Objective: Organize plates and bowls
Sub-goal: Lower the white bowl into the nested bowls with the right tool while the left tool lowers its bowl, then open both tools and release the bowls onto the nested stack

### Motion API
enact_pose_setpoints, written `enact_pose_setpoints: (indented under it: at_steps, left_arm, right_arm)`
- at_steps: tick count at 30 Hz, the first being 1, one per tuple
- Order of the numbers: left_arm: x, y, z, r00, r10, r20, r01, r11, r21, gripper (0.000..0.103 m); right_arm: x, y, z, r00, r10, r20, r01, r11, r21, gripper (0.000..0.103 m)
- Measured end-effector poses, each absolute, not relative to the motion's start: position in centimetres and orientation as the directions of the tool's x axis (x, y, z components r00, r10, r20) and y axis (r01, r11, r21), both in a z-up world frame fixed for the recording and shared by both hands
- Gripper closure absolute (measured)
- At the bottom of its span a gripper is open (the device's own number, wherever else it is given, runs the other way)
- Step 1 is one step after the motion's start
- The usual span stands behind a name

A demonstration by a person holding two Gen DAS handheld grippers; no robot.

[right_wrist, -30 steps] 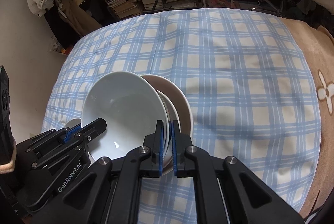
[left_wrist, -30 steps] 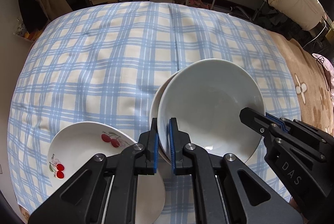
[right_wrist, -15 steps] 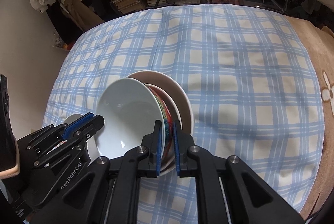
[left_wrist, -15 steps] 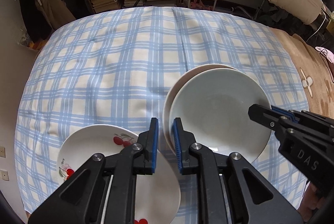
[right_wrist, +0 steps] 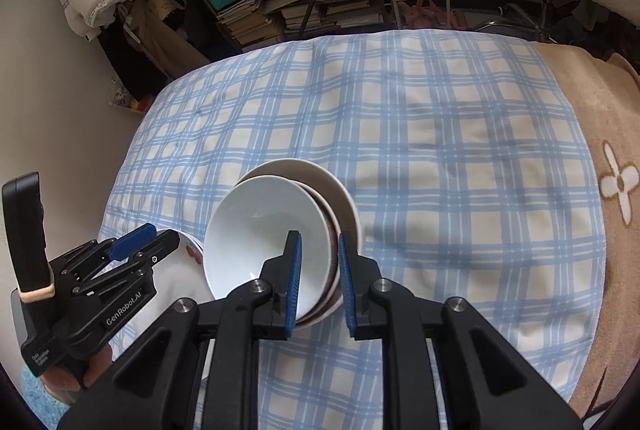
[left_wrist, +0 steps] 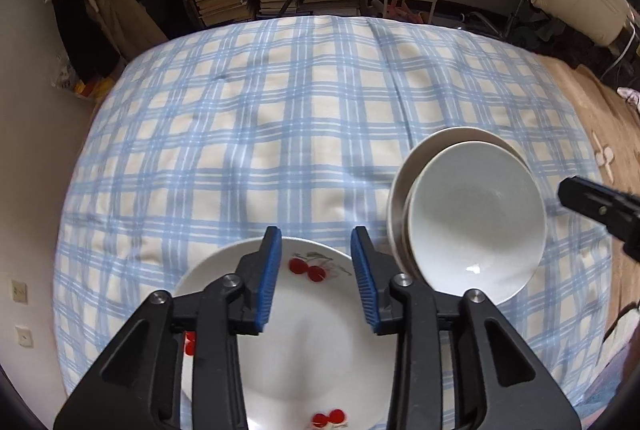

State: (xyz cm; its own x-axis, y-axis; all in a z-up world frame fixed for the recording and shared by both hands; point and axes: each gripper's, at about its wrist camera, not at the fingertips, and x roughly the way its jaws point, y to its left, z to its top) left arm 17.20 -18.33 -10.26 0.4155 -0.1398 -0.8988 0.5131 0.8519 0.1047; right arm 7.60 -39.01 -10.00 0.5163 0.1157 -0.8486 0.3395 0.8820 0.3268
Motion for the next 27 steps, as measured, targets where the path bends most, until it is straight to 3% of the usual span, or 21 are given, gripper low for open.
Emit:
enact_pose_setpoints:
  at_steps: [2,3,5,9,11,13,27]
  left_arm:
    - [17.3,-18.1,-10.1,0.447,-0.125,-0.886,0.516,0.845,0.141,0.051]
    - [17.4,-17.9,-9.9,0.455,-0.128,-0.881,0.511,0.848,0.140,0.044]
    - [17.8,-17.3,-9.9,0.455,-0.151,-0.878,0.501,0.858,0.111,0.039]
    - [18.8,-17.1,-10.4,0.447,-0.149,-0.882,0.497,0.861,0.106,0.018]
    - [19.2,-16.9,-10.7,0.457,-0.133,-0.879,0.489,0.864,0.124,0.016]
    - [19.8,-16.8,-11.1,0.455,-0.128,-0.881,0.482,0.867,0.123,0.015]
    - [21.9,-18.1,-13.3,0.344,-0.175,-0.923,0.512,0.858,0.028,0.014]
  right_arm:
    - [7.3,-39.4,-9.8,0.515,0.101,-0.851,0.346,0.884,0.315,0.053]
    - [7.1,-39.6,-9.7,0.514,0.089,-0.853,0.350,0.886,0.304,0.048]
    - [6.9,-39.9,-9.9,0.499,0.068,-0.864,0.357,0.892,0.276,0.034]
    - [6.9,-40.8,-10.7,0.470,0.038,-0.882,0.390,0.887,0.246,0.016]
    - [6.9,-41.2,-11.1,0.462,0.031,-0.886,0.408,0.880,0.244,0.005]
    - [7.0,-41.5,-11.4,0.452,0.023,-0.892,0.415,0.880,0.233,0.000]
    - [7.9,-42.4,-13.2,0.398,-0.034,-0.917,0.458,0.874,0.166,0.000]
